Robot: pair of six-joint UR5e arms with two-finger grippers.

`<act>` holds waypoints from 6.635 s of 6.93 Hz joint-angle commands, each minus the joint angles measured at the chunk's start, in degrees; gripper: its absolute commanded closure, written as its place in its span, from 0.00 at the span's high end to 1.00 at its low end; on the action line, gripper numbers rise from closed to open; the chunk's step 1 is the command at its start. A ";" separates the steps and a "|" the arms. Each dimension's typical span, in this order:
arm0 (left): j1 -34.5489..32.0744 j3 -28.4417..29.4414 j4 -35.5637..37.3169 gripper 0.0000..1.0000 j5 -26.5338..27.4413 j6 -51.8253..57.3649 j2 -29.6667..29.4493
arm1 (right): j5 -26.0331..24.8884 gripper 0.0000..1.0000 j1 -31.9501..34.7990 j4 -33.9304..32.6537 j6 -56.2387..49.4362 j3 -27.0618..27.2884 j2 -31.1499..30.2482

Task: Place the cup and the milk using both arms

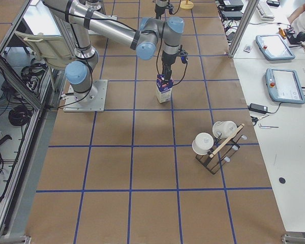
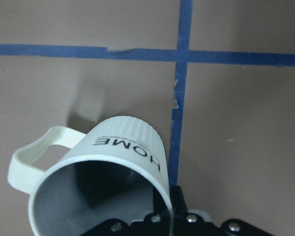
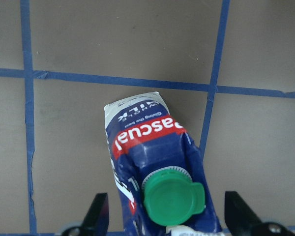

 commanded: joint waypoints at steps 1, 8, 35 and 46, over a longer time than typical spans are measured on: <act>-4.40 5.75 -0.83 0.00 -1.25 -7.23 -1.22 | -0.01 0.86 0.04 0.04 -4.10 0.08 0.01; -21.65 23.71 -4.00 0.00 -5.38 -33.73 -15.11 | 2.98 0.84 -2.94 -0.66 -10.59 0.08 0.63; 0.92 19.41 -25.97 1.00 -4.34 6.31 14.06 | 15.90 0.35 21.91 -0.84 32.64 -15.13 12.05; 1.46 19.49 -25.97 1.00 -4.33 6.69 14.42 | 14.06 1.00 16.60 2.99 31.60 -14.78 6.71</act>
